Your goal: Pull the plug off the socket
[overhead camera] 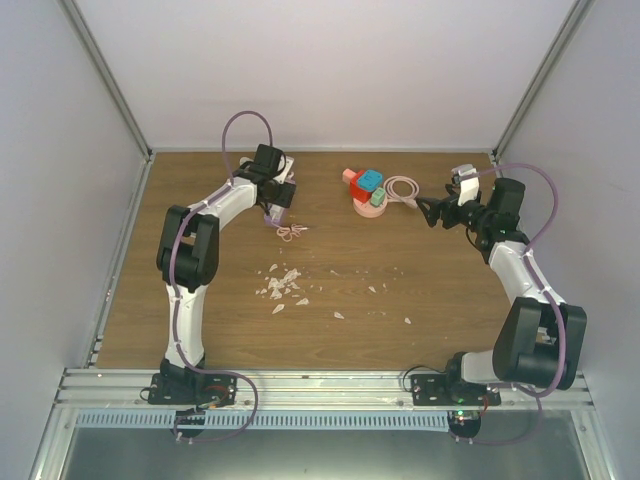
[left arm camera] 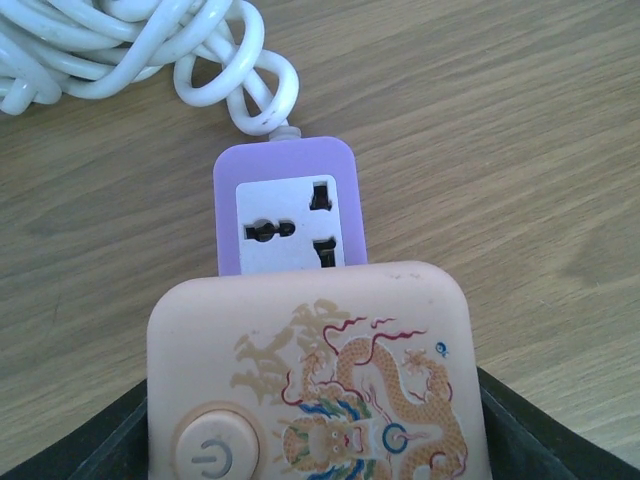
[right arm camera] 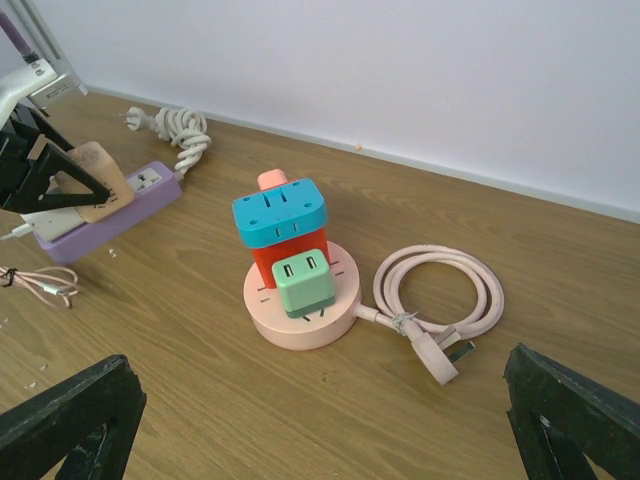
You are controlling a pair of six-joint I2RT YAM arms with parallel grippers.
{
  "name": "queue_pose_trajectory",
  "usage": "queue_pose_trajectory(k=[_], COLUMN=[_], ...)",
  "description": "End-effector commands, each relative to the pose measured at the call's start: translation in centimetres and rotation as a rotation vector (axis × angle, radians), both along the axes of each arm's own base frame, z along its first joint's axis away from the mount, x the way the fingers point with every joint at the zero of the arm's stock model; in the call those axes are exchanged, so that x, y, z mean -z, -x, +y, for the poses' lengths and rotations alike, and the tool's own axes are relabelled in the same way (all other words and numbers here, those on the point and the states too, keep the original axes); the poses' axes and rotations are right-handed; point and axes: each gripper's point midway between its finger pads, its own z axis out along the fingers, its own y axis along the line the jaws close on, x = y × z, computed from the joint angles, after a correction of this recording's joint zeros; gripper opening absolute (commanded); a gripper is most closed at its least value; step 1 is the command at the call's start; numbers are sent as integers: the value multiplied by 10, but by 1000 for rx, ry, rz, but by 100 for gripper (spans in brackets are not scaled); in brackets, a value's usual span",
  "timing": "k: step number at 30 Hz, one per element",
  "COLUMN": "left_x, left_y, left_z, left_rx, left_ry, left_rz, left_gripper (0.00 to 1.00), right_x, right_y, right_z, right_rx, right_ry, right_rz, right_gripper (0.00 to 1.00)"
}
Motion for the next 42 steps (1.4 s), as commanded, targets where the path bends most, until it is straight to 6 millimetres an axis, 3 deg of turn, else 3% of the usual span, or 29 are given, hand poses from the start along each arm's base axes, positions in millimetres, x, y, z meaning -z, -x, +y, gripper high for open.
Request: queue_pose_trajectory(k=[1,7,13,28,34,42], left_x=[-7,-11,0,5,1,3], left_y=[-1,40,90,205,239,261], left_z=[3,3,5,-5,-24,-69], left_rx=[46,208,369,795,946,1113], left_ry=[-29,-62,-84,-25,38,50], left_rz=[-33,-26,8,76,90,61], left_gripper=[60,57,51,49,49,49], right_x=[-4,-6,-8,-17,-14,-11], right_y=[-1,2,3,9,10,12], right_z=[0,2,8,14,15,17], right_rx=[-6,-20,-58,-108,-116,-142], right_ry=[13,13,-2,-1,2,11], right_rz=[-19,-30,-29,-56,-45,-37], right_gripper=[100,100,100,100,100,100])
